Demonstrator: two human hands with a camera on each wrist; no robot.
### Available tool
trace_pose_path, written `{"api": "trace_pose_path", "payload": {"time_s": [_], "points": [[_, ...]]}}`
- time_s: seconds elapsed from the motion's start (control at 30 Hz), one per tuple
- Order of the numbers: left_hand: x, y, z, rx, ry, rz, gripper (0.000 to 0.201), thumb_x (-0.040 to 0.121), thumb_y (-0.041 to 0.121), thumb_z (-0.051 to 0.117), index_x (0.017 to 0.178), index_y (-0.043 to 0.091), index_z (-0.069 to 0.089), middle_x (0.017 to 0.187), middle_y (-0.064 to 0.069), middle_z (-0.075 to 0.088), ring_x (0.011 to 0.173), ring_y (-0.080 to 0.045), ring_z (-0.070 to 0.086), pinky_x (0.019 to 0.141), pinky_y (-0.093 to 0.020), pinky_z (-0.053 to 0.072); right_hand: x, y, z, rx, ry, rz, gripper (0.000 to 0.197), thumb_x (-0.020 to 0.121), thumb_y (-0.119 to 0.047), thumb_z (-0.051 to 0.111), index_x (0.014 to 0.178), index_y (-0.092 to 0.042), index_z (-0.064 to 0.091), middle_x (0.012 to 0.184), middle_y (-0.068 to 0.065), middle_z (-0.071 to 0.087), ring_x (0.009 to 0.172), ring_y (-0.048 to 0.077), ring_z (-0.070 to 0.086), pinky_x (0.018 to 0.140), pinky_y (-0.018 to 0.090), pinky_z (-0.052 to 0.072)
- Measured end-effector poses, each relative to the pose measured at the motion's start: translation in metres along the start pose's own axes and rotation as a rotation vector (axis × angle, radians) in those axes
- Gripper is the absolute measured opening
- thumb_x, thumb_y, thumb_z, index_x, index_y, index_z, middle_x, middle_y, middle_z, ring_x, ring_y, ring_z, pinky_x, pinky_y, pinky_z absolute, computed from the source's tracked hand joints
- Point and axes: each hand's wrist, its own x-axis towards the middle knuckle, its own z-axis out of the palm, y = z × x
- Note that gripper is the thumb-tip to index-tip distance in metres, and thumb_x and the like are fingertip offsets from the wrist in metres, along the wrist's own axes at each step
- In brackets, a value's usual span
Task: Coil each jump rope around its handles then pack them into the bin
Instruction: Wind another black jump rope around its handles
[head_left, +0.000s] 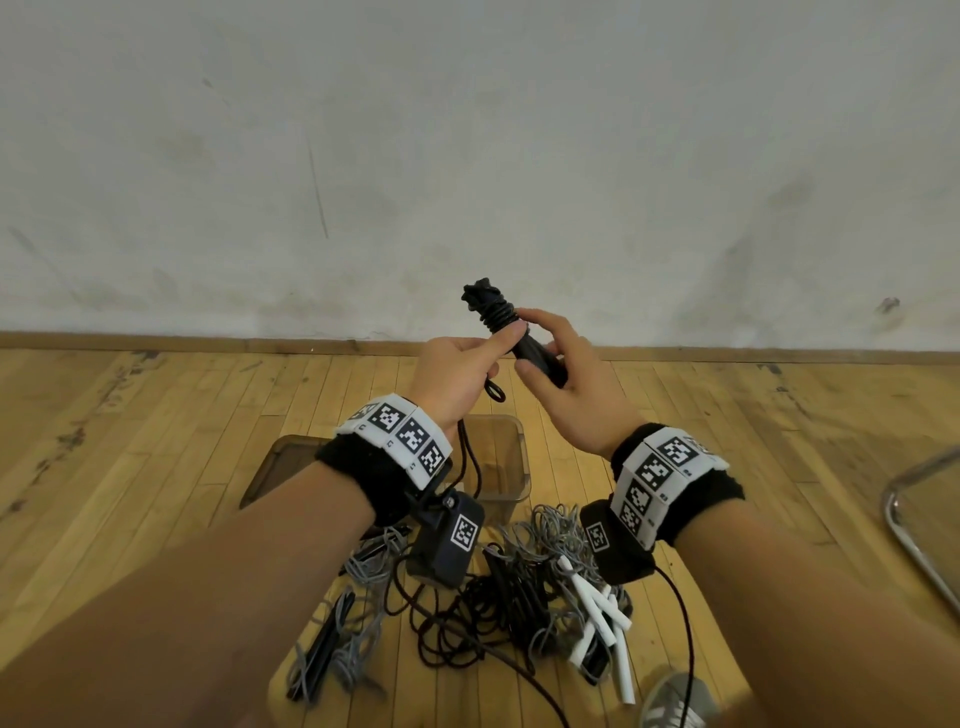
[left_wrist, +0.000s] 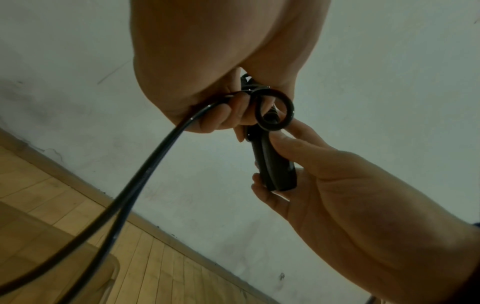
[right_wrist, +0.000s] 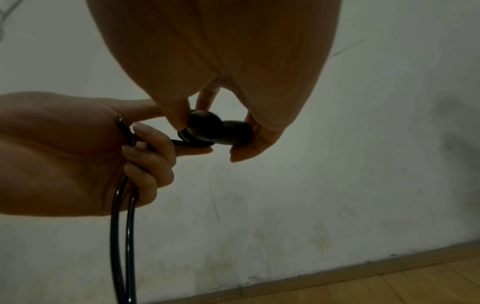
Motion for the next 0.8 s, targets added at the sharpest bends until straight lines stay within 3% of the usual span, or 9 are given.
{"api": "trace_pose_path", "payload": {"time_s": [0.1, 0.2, 0.3, 0.4, 0.47, 0.57, 0.67, 0.8], "points": [[-0.001, 0.003, 0.0, -0.002, -0.01, 0.012, 0.049, 0.088, 0.053, 0.072, 0.084, 0.005, 0.076, 0.058, 0.007, 0.041, 0.044, -0.003, 0.038, 0.059, -0.022, 0.034, 0.0, -0.002, 0.0, 0.107, 0.02, 0.062, 0.063, 0.093, -0.027, 0.072, 0.146, -0.039, 0.04, 0.099, 0.0, 0.06, 0.088, 0.016, 0.061, 0.076, 0.028, 0.052], [-0.002, 0.006, 0.0, -0.015, -0.055, 0.055, 0.046, 0.093, 0.051, 0.067, 0.079, 0.008, 0.064, 0.058, 0.003, 0.039, 0.048, -0.008, 0.033, 0.059, -0.02, 0.036, 0.001, -0.006, -0.003, 0.322, 0.046, 0.241, 0.073, 0.09, -0.026, 0.077, 0.149, -0.037, 0.036, 0.108, 0.003, 0.068, 0.089, 0.015, 0.069, 0.081, 0.028, 0.059], [-0.003, 0.008, 0.0, 0.002, -0.092, 0.096, 0.049, 0.097, 0.046, 0.064, 0.065, 0.009, 0.055, 0.054, 0.005, 0.042, 0.048, -0.008, 0.035, 0.054, -0.017, 0.037, 0.0, -0.01, -0.003, 0.501, 0.0, 0.325, 0.052, 0.094, -0.018, 0.072, 0.141, -0.016, 0.051, 0.108, 0.01, 0.073, 0.087, 0.021, 0.074, 0.086, 0.04, 0.06], [-0.003, 0.008, 0.0, 0.046, -0.118, 0.105, 0.052, 0.099, 0.043, 0.063, 0.053, 0.019, 0.054, 0.052, 0.006, 0.043, 0.049, -0.007, 0.038, 0.053, -0.013, 0.038, -0.003, -0.01, -0.005, 0.489, -0.011, 0.289, 0.04, 0.094, -0.014, 0.071, 0.132, -0.017, 0.058, 0.11, 0.013, 0.074, 0.092, 0.027, 0.076, 0.085, 0.04, 0.062], [-0.002, 0.007, -0.001, 0.064, -0.135, 0.096, 0.046, 0.099, 0.042, 0.063, 0.062, 0.015, 0.063, 0.054, 0.006, 0.045, 0.052, -0.008, 0.037, 0.055, -0.016, 0.038, -0.003, -0.009, -0.007, 0.468, 0.027, 0.268, 0.044, 0.092, -0.009, 0.073, 0.133, -0.019, 0.058, 0.11, 0.009, 0.073, 0.091, 0.027, 0.076, 0.083, 0.038, 0.063], [-0.002, 0.006, -0.002, 0.061, -0.147, 0.085, 0.035, 0.1, 0.034, 0.063, 0.092, 0.002, 0.075, 0.055, 0.008, 0.048, 0.051, -0.006, 0.039, 0.054, -0.015, 0.039, -0.002, -0.007, -0.01, 0.432, 0.059, 0.272, 0.053, 0.09, -0.004, 0.074, 0.139, -0.015, 0.055, 0.112, 0.006, 0.071, 0.084, 0.027, 0.077, 0.077, 0.034, 0.063], [-0.003, 0.005, -0.002, 0.069, -0.148, 0.076, 0.022, 0.101, 0.026, 0.063, 0.109, 0.012, 0.077, 0.057, 0.009, 0.052, 0.053, -0.005, 0.044, 0.052, -0.014, 0.041, -0.001, -0.006, -0.013, 0.407, 0.102, 0.277, 0.06, 0.09, -0.004, 0.074, 0.144, -0.017, 0.052, 0.115, 0.005, 0.069, 0.079, 0.028, 0.076, 0.073, 0.033, 0.063], [-0.004, 0.005, -0.001, 0.052, -0.165, 0.034, 0.022, 0.103, 0.018, 0.059, 0.118, 0.009, 0.072, 0.06, 0.003, 0.059, 0.055, -0.005, 0.056, 0.055, -0.015, 0.046, 0.001, -0.001, -0.013, 0.314, 0.18, 0.281, 0.063, 0.09, -0.007, 0.074, 0.147, -0.019, 0.049, 0.118, 0.005, 0.067, 0.075, 0.024, 0.075, 0.066, 0.027, 0.061]]}}
